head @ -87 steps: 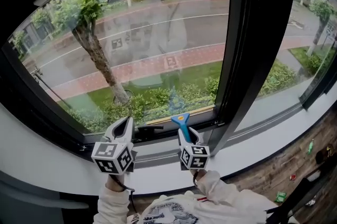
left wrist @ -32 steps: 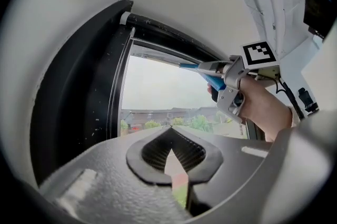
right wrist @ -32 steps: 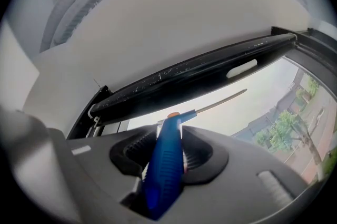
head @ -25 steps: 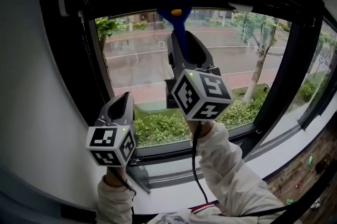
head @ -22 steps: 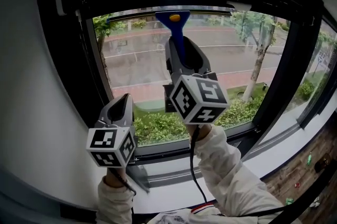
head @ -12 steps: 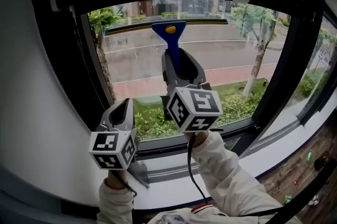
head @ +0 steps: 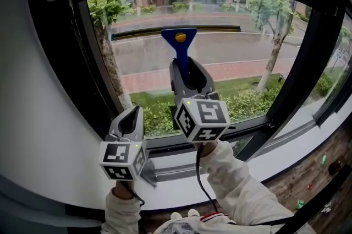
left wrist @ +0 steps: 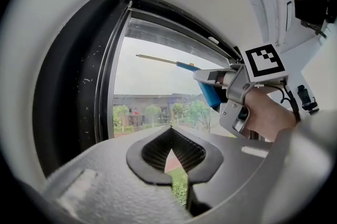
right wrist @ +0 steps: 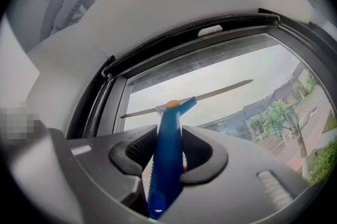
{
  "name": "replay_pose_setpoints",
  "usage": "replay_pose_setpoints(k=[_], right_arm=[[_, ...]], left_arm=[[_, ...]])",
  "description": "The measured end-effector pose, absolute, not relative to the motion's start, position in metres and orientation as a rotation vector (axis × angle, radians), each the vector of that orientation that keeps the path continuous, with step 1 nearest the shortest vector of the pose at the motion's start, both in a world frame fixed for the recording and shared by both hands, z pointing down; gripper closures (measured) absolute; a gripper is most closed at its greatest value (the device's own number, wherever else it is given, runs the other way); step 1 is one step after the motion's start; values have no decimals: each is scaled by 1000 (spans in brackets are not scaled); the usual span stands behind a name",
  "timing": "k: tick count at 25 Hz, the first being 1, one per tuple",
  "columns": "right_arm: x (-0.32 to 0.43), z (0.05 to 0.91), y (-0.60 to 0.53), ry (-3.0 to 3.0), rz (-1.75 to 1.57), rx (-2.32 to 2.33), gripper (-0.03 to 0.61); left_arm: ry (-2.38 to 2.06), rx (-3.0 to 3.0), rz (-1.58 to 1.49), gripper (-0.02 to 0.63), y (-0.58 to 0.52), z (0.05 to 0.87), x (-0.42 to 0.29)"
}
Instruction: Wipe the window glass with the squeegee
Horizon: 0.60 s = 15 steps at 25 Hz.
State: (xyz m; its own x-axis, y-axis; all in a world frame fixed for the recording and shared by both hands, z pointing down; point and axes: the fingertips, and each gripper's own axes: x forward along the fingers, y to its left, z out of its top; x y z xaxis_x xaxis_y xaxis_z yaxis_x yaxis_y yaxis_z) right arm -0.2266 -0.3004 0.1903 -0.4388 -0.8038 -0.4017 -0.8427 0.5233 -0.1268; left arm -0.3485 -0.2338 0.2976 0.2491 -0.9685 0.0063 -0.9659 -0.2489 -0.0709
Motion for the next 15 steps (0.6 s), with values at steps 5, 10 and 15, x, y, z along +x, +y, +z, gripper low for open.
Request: replay_pose_setpoints(k=[5,10,15], right_arm=[[-227,213,-301,2390,113,-1366,433],[-228,234,-300,2422,106,-1379,433],[-228,261,-296,2460,87,-1395,433]], left_arm=[[1908,-2470,-104,613,-234,316,-346],[1917,-2493,-128,612,-235,332,-344],[1923,-2517,-150,612,-237,348,-344]])
